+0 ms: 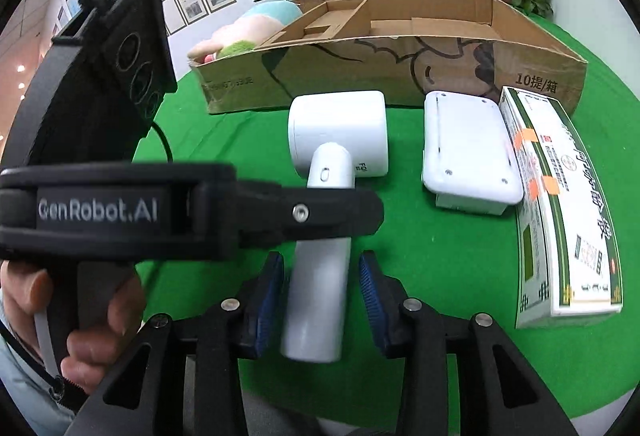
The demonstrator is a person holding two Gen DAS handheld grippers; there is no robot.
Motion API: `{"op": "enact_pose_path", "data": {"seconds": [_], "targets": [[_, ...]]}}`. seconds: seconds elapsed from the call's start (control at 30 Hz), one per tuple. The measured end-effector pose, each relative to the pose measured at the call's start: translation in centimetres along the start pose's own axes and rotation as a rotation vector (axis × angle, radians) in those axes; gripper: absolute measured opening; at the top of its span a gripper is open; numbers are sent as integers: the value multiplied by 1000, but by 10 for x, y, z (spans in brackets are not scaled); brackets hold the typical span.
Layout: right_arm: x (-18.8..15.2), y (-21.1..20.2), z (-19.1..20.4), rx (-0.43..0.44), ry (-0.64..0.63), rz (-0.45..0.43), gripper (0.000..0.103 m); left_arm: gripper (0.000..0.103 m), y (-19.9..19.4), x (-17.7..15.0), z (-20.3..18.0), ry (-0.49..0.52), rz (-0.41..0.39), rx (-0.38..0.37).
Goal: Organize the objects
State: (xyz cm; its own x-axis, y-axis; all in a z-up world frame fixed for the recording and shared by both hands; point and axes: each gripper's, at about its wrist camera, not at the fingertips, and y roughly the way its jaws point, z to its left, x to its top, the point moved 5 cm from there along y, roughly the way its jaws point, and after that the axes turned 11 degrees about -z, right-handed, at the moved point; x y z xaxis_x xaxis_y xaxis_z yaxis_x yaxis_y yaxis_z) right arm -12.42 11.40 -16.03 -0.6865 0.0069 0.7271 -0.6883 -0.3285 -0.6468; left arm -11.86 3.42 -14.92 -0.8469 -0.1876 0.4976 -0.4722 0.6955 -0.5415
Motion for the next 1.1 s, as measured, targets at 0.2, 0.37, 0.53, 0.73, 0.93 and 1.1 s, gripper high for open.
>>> {"op": "enact_pose_path", "data": {"seconds": [0.2, 0.37, 0.53, 0.73, 0.93, 1.1], "targets": [[1, 2, 3, -27, -31, 10, 29, 35, 3, -3, 0, -18, -9, 16], [-4, -2, 11, -59, -38, 11, 29, 35, 2, 0, -2, 14, -14, 38], [0, -2, 16, -77, -47, -18, 29, 33, -1, 4, -15, 86, -48, 72], [12, -19, 19, -83, -53, -95, 28, 33, -9, 18, -33, 128, -104, 63], [34, -31, 20, -108, -66, -161, 27, 33, -25, 37, -46, 177, -156, 41], [65, -37, 15, -120, -68, -218, 26, 33, -32, 59, -61, 222, -203, 32]]}}
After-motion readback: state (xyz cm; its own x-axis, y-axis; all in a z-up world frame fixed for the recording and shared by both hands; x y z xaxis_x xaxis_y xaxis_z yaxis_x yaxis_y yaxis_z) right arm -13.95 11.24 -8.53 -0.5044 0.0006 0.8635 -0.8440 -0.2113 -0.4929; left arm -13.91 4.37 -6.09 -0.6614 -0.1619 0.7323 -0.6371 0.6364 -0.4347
